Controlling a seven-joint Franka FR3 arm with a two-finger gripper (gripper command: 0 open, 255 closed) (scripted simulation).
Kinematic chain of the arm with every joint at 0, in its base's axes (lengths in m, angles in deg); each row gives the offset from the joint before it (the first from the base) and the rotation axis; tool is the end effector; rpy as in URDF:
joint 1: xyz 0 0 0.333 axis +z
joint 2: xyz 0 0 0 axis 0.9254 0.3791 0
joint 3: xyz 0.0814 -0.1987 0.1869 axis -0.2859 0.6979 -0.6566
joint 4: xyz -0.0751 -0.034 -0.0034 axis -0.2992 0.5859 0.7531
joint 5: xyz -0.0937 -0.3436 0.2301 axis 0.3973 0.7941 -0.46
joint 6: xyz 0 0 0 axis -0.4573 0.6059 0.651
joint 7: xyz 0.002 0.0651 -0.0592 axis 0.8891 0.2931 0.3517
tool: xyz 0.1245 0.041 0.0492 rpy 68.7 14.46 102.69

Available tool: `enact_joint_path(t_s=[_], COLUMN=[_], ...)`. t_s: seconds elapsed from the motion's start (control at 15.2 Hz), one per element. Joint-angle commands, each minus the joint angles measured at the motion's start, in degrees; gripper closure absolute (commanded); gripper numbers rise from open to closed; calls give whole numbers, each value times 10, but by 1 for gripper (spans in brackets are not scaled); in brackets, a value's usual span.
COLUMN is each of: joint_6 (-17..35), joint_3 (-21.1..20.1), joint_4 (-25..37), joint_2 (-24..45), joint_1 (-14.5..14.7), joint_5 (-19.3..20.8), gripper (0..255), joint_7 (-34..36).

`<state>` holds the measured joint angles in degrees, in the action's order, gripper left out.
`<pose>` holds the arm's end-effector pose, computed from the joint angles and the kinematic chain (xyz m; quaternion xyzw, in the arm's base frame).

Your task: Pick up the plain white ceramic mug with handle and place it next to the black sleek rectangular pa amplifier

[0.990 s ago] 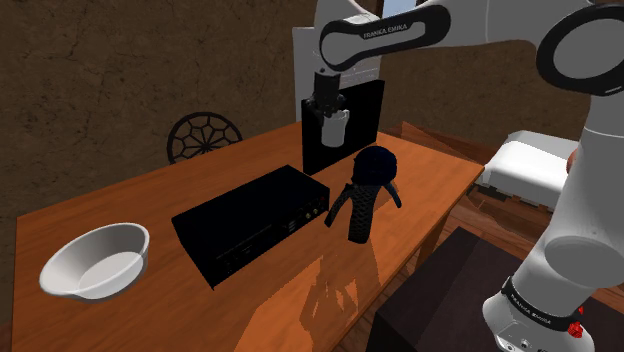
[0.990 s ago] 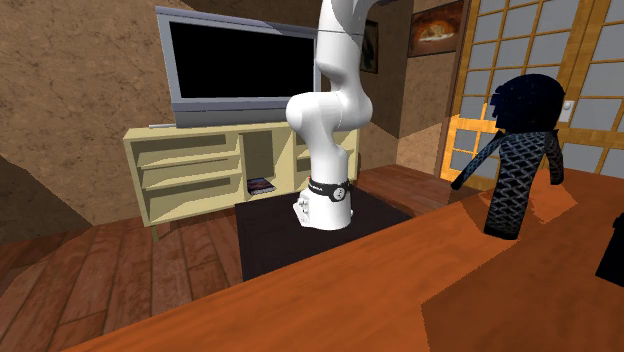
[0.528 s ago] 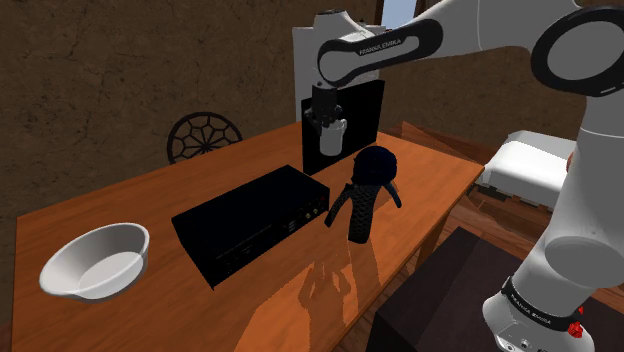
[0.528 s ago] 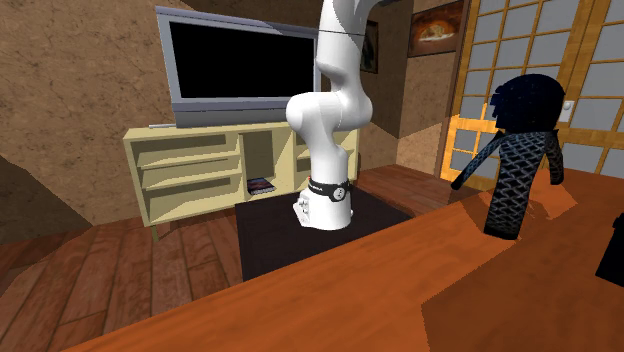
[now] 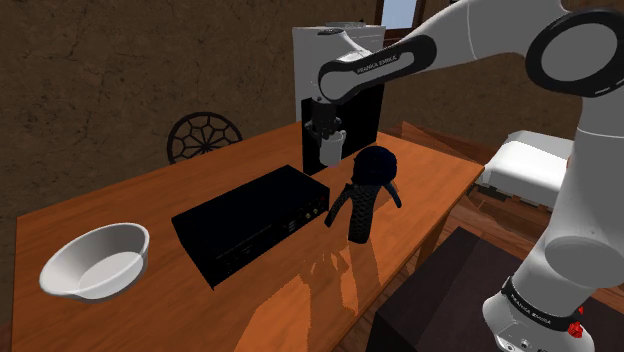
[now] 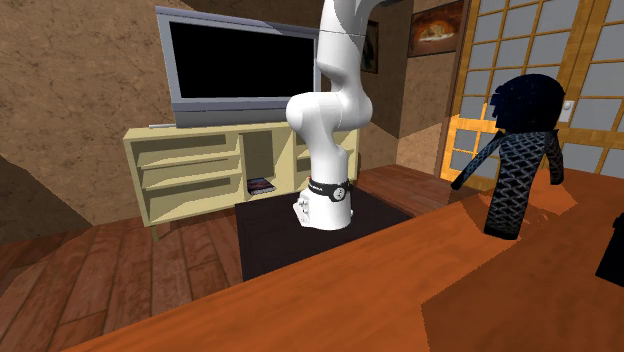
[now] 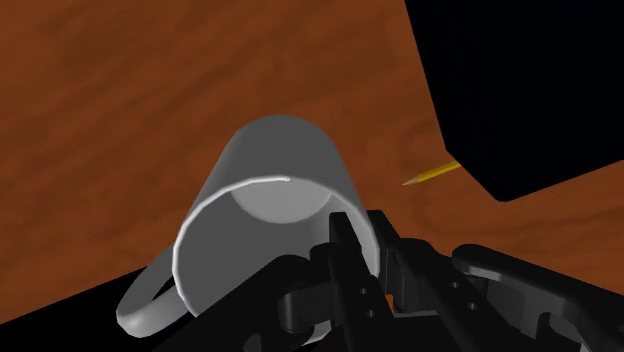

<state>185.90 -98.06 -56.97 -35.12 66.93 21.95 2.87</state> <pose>0.6634 0.1012 0.3816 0.9824 -0.1594 0.0921 0.0314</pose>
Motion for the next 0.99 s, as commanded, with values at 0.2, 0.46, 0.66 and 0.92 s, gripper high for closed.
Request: enact_joint_path(t_s=[0.2, 0.46, 0.66, 0.92], joint_6=[35, 62, 81, 109], joint_3=[2, 3, 5, 7], joint_4=[-23, -40, -52, -66], joint_2=[12, 22, 31, 45], joint_1=[1, 1, 2, 3], joint_5=[6, 12, 17, 24], gripper=[255, 255, 255, 255], joint_7=[8, 14, 19, 26])
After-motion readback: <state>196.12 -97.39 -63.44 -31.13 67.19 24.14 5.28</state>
